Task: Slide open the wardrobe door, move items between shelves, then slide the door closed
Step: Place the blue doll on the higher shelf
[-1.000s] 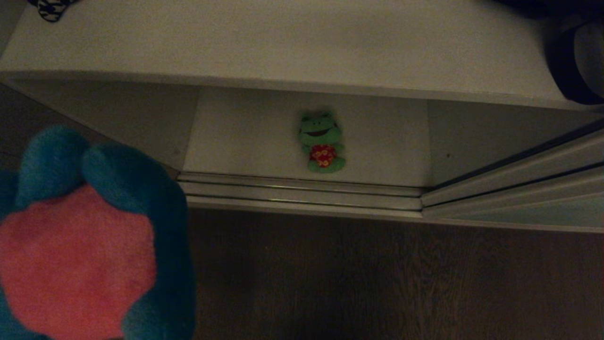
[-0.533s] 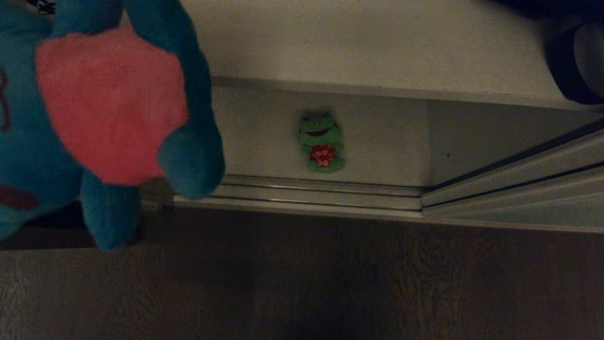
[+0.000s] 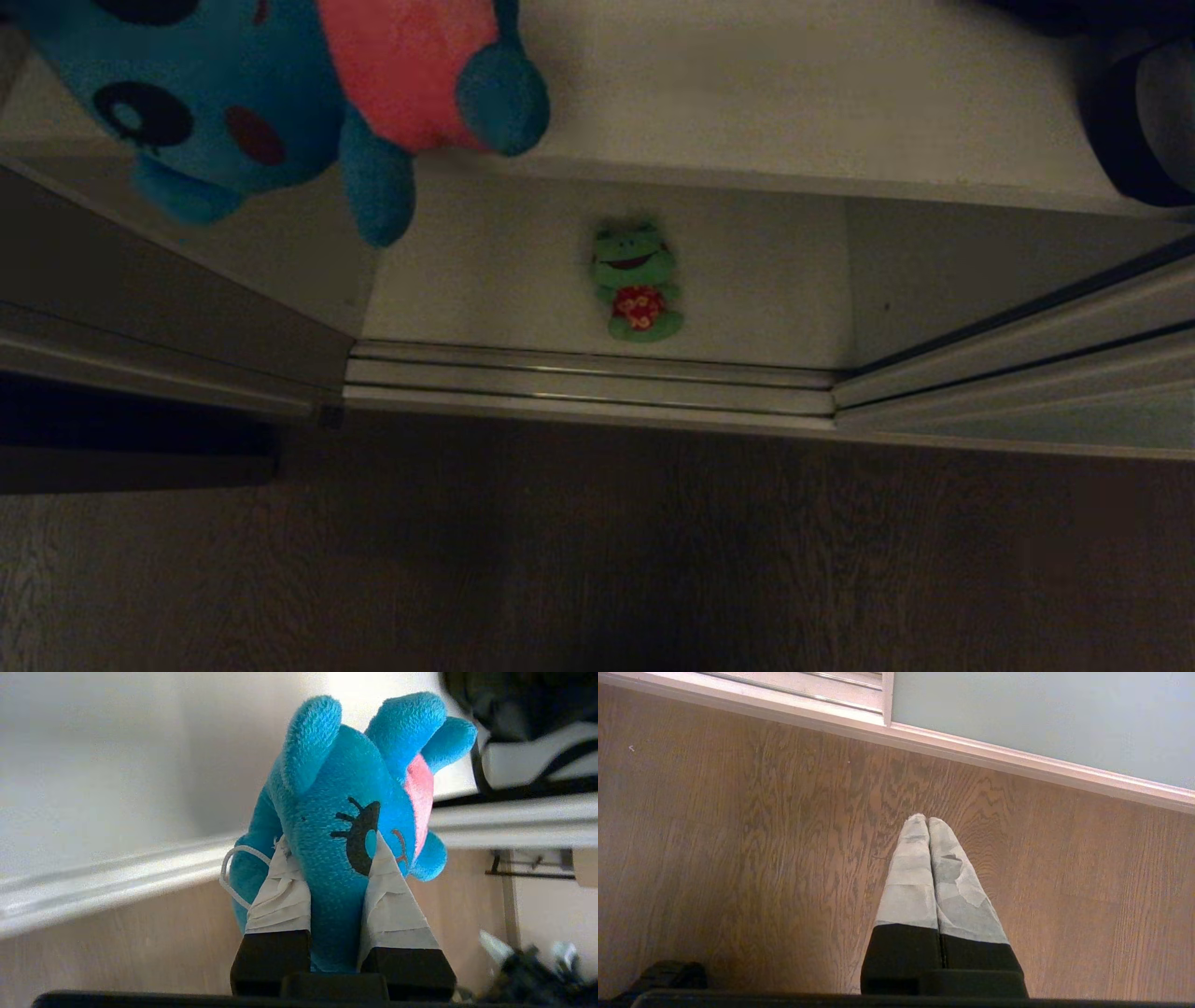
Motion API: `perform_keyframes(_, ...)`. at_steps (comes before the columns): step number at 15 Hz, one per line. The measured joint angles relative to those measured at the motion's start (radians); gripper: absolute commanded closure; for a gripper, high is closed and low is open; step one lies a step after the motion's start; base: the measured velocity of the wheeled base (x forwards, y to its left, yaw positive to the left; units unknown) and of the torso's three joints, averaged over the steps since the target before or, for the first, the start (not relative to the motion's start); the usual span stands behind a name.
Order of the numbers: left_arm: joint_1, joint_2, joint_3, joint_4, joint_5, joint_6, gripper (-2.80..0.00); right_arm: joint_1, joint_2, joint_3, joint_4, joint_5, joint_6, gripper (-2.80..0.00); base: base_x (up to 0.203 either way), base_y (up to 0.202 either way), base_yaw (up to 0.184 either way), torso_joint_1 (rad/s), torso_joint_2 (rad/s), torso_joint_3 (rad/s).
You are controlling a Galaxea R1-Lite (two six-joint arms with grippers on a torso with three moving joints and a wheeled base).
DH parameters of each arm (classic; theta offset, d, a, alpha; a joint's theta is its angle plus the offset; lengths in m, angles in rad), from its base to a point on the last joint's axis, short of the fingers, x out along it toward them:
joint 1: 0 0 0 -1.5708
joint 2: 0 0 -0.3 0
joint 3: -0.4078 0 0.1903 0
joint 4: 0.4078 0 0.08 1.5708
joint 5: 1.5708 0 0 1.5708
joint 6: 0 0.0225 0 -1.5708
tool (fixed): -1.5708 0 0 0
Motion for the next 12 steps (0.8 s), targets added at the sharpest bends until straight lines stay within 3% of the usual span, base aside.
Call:
perform_keyframes(9,-0.005,0.242,-0.182,-0.066,0.001,-0.014,0.00,0.000,0.000,0.000,0.000,0.000,0.000,0.00,0.000,0.000,0.000,0.000,0.00,0.000)
perform_keyframes(12,-0.004,0.321,-0.249,-0.112,0.007,-0.080,0.00,0.000,0.000,0.000,0.000,0.000,0.000,0.00,0.000,0.000,0.000,0.000,0.00,0.000)
